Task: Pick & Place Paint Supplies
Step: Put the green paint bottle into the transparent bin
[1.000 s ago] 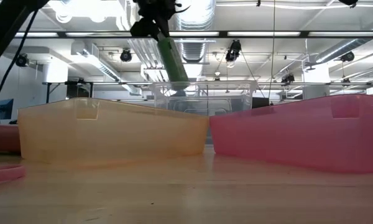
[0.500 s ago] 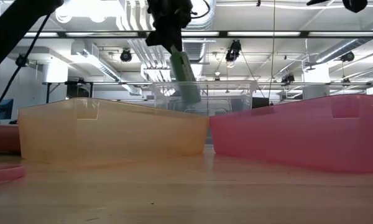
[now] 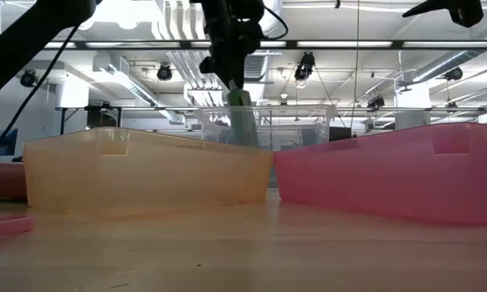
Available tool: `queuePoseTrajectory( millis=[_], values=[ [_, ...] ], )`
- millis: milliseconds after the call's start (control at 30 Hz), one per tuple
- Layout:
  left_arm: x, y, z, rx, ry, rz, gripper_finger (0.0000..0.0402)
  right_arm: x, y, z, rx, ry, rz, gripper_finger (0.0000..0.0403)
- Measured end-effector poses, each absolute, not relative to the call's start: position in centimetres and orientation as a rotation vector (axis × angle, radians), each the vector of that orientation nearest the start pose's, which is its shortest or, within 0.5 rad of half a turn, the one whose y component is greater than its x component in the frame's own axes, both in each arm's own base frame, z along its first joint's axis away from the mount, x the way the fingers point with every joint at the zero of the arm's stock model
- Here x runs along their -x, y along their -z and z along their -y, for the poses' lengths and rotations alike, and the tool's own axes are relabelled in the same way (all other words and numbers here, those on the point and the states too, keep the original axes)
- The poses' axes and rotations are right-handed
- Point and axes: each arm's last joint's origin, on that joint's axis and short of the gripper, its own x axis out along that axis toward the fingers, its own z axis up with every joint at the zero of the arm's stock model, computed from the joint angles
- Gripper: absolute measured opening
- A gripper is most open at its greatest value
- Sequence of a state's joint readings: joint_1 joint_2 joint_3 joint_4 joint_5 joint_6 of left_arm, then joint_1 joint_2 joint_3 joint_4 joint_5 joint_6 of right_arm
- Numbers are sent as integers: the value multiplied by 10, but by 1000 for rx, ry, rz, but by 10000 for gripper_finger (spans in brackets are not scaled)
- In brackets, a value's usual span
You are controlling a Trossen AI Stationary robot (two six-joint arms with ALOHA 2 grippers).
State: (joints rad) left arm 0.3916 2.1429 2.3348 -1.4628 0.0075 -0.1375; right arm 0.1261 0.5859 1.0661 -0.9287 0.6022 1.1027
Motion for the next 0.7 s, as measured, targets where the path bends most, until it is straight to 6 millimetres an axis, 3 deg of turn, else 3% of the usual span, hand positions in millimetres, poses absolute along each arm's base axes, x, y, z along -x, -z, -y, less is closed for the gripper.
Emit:
queuePoseTrajectory(
  millis=[367, 700],
  values=[
    [-402, -302, -177, 340, -434, -1333, 122, -72, -378, 7, -905, 632, -114, 197],
    [-396, -301, -191, 209, -353, -1363, 122, -73, -380, 7, -908, 618, -106, 197]
  ],
)
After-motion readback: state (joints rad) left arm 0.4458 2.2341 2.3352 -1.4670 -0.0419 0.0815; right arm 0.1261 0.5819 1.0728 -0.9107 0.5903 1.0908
